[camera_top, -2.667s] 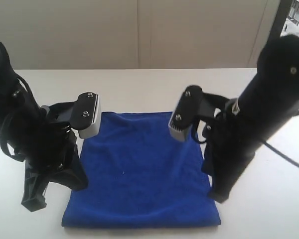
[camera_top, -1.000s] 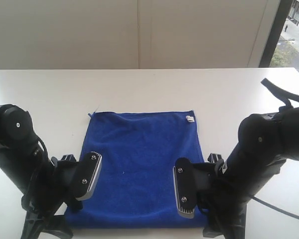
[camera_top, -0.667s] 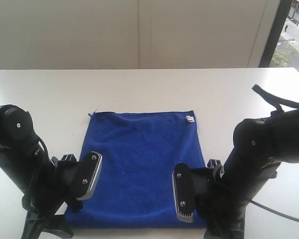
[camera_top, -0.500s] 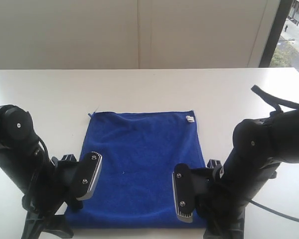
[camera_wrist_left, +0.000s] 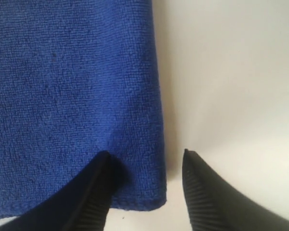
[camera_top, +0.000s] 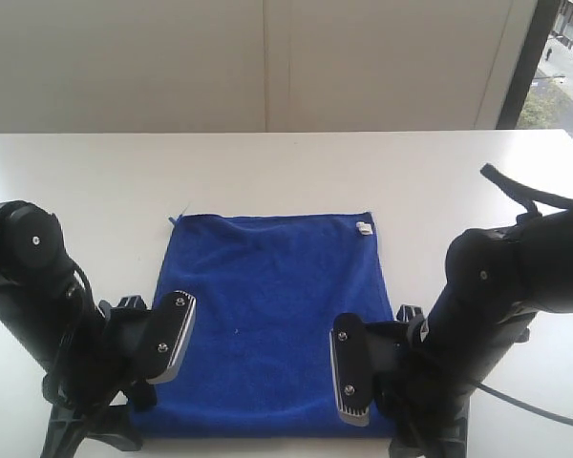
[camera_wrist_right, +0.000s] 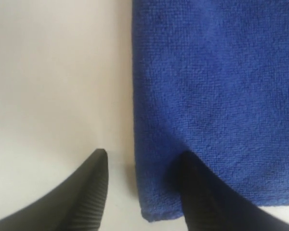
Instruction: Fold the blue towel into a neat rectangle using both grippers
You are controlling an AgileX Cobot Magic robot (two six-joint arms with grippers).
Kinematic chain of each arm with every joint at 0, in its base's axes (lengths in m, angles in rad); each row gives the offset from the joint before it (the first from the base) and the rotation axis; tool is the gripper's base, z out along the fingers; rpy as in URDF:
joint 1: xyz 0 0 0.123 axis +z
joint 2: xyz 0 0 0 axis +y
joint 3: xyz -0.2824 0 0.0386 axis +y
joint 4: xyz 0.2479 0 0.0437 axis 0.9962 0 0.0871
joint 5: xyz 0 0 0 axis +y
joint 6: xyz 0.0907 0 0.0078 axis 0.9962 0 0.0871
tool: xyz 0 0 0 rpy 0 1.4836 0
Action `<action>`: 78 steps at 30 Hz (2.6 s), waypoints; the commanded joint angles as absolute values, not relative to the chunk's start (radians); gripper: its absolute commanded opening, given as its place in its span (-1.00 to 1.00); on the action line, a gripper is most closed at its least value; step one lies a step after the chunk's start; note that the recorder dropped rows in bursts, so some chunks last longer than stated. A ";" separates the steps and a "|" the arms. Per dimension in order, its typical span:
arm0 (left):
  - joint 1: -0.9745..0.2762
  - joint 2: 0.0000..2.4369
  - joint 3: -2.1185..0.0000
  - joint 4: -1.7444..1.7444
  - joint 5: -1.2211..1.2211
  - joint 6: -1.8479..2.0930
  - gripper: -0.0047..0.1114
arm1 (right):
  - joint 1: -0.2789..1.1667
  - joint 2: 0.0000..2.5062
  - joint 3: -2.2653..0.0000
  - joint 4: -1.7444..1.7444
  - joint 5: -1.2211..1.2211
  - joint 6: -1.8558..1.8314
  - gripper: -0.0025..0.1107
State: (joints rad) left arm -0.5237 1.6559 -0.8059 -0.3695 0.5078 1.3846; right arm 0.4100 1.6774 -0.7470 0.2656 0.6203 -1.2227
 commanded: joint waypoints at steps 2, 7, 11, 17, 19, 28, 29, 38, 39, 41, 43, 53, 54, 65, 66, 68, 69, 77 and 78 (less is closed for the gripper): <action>-0.525 1.666 -0.798 -0.381 0.527 1.388 -0.04 | 0.411 1.677 -0.743 0.269 0.619 -1.234 -0.19; -0.525 1.699 -0.798 -0.389 0.507 1.385 0.08 | 0.411 1.677 -0.743 0.269 0.619 -1.234 -0.19; -0.525 1.705 -0.798 -0.389 0.497 1.385 0.04 | 0.411 1.677 -0.743 0.269 0.619 -1.234 -0.21; -0.525 1.705 -0.798 -0.389 0.496 1.385 -0.33 | 0.411 1.677 -0.743 0.269 0.625 -1.234 -0.60; -0.525 1.705 -0.798 -0.389 0.500 1.385 -0.46 | 0.411 1.677 -0.743 0.269 0.630 -1.234 -0.72; -0.525 1.673 -0.798 -0.389 0.545 1.385 -0.92 | 0.411 1.668 -0.744 0.265 0.657 -1.228 -0.96; -0.525 1.662 -0.798 -0.389 0.545 1.385 -0.92 | 0.411 1.663 -0.744 0.265 0.670 -1.228 -0.96; -0.525 1.559 -0.798 -0.389 0.649 1.356 -0.92 | 0.411 1.558 -0.744 0.255 0.806 -1.228 -0.96; -0.525 1.552 -0.798 -0.389 0.673 1.356 -0.92 | 0.411 1.541 -0.744 0.255 0.824 -1.228 -0.96; -0.525 1.542 -0.798 -0.389 0.708 1.356 -0.92 | 0.411 1.509 -0.744 0.255 0.847 -1.228 -0.96; -0.525 1.531 -0.798 -0.389 0.722 1.352 -0.92 | 0.411 1.473 -0.744 0.255 0.847 -1.224 -0.96; -0.525 1.487 -0.800 -0.386 0.532 1.322 -0.92 | 0.411 1.410 -0.744 0.180 0.589 -1.115 -0.96; -0.525 1.487 -0.800 -0.384 0.512 1.322 -0.92 | 0.411 1.410 -0.744 0.180 0.562 -1.115 -0.96; -0.521 1.493 -0.800 -0.380 0.182 1.320 -0.92 | 0.407 1.413 -0.744 0.122 0.222 -1.031 -0.96; -0.521 1.498 -0.800 -0.380 0.156 1.320 -0.92 | 0.407 1.416 -0.744 0.116 0.197 -1.024 -0.96; -0.521 1.510 -0.800 -0.380 0.116 1.320 -0.92 | 0.399 1.437 -0.746 0.111 0.167 -1.016 -0.96; -0.521 1.516 -0.800 -0.380 0.101 1.320 -0.92 | 0.391 1.450 -0.746 0.111 0.163 -1.016 -0.96; -0.521 1.575 -0.800 -0.380 -0.029 1.320 -0.92 | 0.348 1.561 -0.748 0.108 0.041 -1.016 -0.96; -0.521 1.585 -0.800 -0.380 -0.052 1.320 -0.92 | 0.348 1.572 -0.748 0.108 0.014 -1.016 -0.96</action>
